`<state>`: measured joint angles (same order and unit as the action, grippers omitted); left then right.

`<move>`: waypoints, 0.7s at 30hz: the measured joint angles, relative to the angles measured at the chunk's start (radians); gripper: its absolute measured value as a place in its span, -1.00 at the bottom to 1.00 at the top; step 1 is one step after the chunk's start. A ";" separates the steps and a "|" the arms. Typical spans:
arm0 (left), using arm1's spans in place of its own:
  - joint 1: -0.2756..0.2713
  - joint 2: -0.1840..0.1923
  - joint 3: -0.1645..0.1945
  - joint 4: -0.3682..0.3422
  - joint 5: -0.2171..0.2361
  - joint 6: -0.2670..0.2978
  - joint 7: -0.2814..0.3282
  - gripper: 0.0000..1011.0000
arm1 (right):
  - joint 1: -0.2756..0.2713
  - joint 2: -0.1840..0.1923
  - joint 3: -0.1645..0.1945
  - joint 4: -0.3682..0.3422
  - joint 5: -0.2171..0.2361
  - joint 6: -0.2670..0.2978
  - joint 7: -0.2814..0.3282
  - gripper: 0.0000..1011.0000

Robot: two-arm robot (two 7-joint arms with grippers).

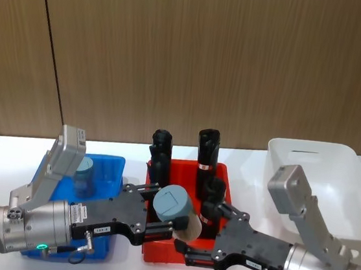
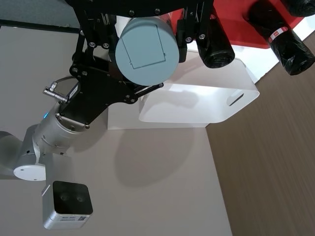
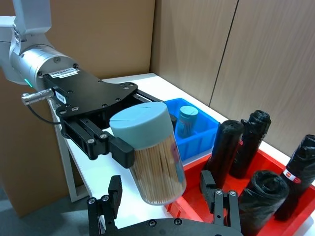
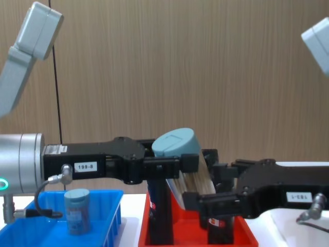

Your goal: Pick the cotton swabs from the blue box and place them into the white box.

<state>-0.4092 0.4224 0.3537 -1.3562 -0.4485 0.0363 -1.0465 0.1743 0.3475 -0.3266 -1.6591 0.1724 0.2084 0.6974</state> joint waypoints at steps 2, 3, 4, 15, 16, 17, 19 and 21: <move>0.000 0.000 0.000 0.000 0.000 0.000 0.000 0.31 | 0.003 -0.003 -0.003 0.002 -0.004 -0.002 0.000 0.98; 0.000 0.000 0.000 0.000 0.000 0.000 0.000 0.31 | 0.005 -0.005 -0.007 0.004 -0.008 -0.004 0.000 0.98; 0.000 0.000 0.000 0.000 0.000 0.000 0.000 0.31 | 0.007 -0.007 -0.009 0.005 -0.012 -0.006 0.000 0.98; 0.000 0.000 0.000 0.000 0.000 0.000 0.000 0.31 | 0.018 -0.021 -0.027 0.010 -0.031 -0.020 -0.005 0.98; 0.000 0.000 0.000 0.000 0.000 0.000 0.000 0.31 | 0.019 -0.022 -0.029 0.011 -0.035 -0.023 -0.007 0.98; 0.000 0.000 0.000 0.000 0.000 0.000 0.000 0.31 | 0.019 -0.023 -0.030 0.011 -0.036 -0.024 -0.007 0.98; 0.000 0.000 0.000 0.000 0.000 0.000 0.000 0.31 | 0.021 -0.026 -0.034 0.012 -0.043 -0.029 -0.013 0.98; 0.000 0.000 0.000 0.000 0.000 0.000 0.000 0.31 | 0.022 -0.028 -0.036 0.013 -0.047 -0.032 -0.017 0.98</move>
<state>-0.4092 0.4224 0.3537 -1.3562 -0.4485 0.0363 -1.0465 0.1965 0.3197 -0.3628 -1.6463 0.1252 0.1766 0.6809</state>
